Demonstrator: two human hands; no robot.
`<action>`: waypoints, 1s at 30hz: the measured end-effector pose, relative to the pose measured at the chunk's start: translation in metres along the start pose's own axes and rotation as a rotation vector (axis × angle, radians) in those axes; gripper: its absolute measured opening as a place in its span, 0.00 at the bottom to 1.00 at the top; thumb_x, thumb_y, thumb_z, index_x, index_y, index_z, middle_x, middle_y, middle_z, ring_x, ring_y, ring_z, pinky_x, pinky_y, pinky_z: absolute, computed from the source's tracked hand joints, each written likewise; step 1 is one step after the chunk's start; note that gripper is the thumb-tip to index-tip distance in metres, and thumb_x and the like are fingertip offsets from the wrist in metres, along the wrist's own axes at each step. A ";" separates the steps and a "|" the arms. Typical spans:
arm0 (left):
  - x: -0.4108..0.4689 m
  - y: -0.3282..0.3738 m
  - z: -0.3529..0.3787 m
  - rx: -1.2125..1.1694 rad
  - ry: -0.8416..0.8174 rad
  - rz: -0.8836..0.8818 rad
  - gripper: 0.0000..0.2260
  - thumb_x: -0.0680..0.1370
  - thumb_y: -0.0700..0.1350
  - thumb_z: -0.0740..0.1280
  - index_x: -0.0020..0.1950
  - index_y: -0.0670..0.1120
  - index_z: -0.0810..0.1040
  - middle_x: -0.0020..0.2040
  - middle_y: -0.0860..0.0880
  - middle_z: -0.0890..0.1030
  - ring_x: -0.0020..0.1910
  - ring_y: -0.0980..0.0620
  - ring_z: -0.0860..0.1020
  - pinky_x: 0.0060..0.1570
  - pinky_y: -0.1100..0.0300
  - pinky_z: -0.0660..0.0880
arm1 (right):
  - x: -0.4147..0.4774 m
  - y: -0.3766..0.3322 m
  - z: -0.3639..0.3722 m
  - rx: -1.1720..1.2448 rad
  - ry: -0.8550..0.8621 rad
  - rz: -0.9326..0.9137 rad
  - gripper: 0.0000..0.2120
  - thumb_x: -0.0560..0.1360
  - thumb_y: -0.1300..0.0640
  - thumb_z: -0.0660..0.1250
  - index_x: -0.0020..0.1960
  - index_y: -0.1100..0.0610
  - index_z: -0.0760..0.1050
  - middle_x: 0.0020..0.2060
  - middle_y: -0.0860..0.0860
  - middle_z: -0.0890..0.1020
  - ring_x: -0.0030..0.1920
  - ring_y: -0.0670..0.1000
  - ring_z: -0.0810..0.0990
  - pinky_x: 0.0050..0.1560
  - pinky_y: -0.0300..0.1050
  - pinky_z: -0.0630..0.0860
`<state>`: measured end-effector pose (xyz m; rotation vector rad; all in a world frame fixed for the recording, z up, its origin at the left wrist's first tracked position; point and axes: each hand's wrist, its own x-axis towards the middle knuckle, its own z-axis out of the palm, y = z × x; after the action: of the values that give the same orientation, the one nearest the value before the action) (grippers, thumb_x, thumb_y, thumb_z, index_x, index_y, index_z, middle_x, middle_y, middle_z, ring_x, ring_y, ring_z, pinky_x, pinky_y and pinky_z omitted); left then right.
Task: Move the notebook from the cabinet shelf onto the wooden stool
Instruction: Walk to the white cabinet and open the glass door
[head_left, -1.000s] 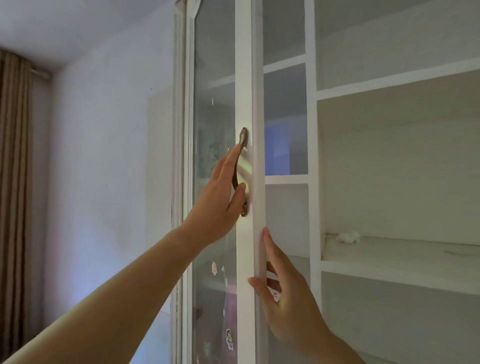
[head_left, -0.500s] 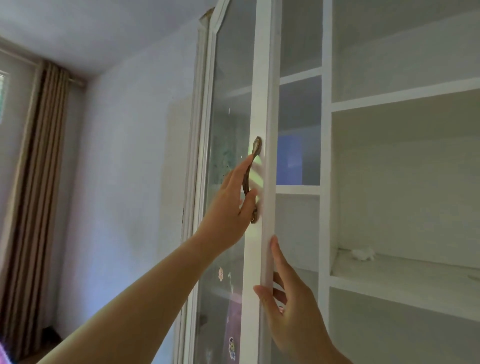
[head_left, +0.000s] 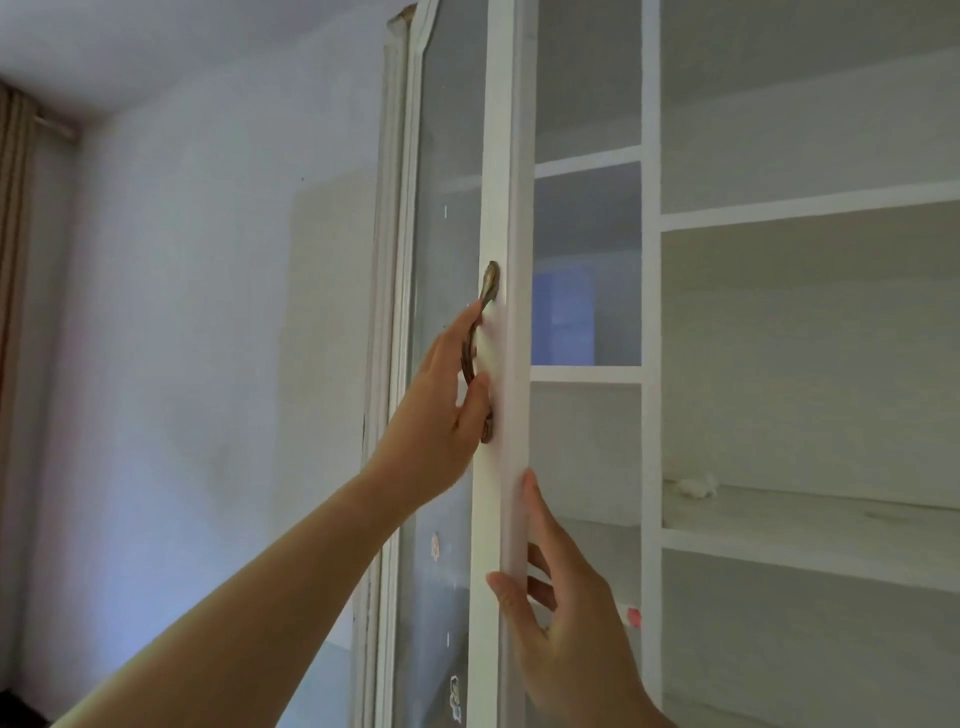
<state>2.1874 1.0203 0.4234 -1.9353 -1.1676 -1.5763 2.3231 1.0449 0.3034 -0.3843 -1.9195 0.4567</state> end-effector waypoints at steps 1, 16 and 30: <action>-0.002 -0.001 -0.008 -0.011 -0.001 0.009 0.22 0.80 0.44 0.55 0.72 0.57 0.54 0.60 0.60 0.69 0.49 0.70 0.72 0.44 0.77 0.69 | -0.001 -0.007 0.006 0.008 -0.001 0.006 0.33 0.70 0.42 0.58 0.64 0.24 0.39 0.67 0.30 0.60 0.64 0.38 0.69 0.61 0.34 0.71; -0.028 -0.035 -0.115 -0.057 -0.021 0.022 0.22 0.80 0.43 0.56 0.71 0.58 0.55 0.64 0.62 0.66 0.62 0.61 0.71 0.50 0.79 0.68 | -0.002 -0.067 0.090 0.051 -0.032 -0.025 0.35 0.72 0.49 0.65 0.66 0.25 0.47 0.66 0.25 0.59 0.64 0.34 0.66 0.53 0.29 0.72; -0.040 -0.056 -0.179 -0.088 -0.021 -0.122 0.21 0.78 0.51 0.57 0.71 0.56 0.61 0.70 0.54 0.68 0.64 0.53 0.72 0.63 0.53 0.70 | 0.012 -0.083 0.149 -0.001 -0.066 -0.107 0.34 0.73 0.44 0.64 0.67 0.27 0.44 0.69 0.25 0.52 0.68 0.33 0.58 0.55 0.25 0.67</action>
<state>2.0320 0.9080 0.4280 -1.9731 -1.2661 -1.7000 2.1763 0.9575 0.3011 -0.2681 -1.9936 0.4027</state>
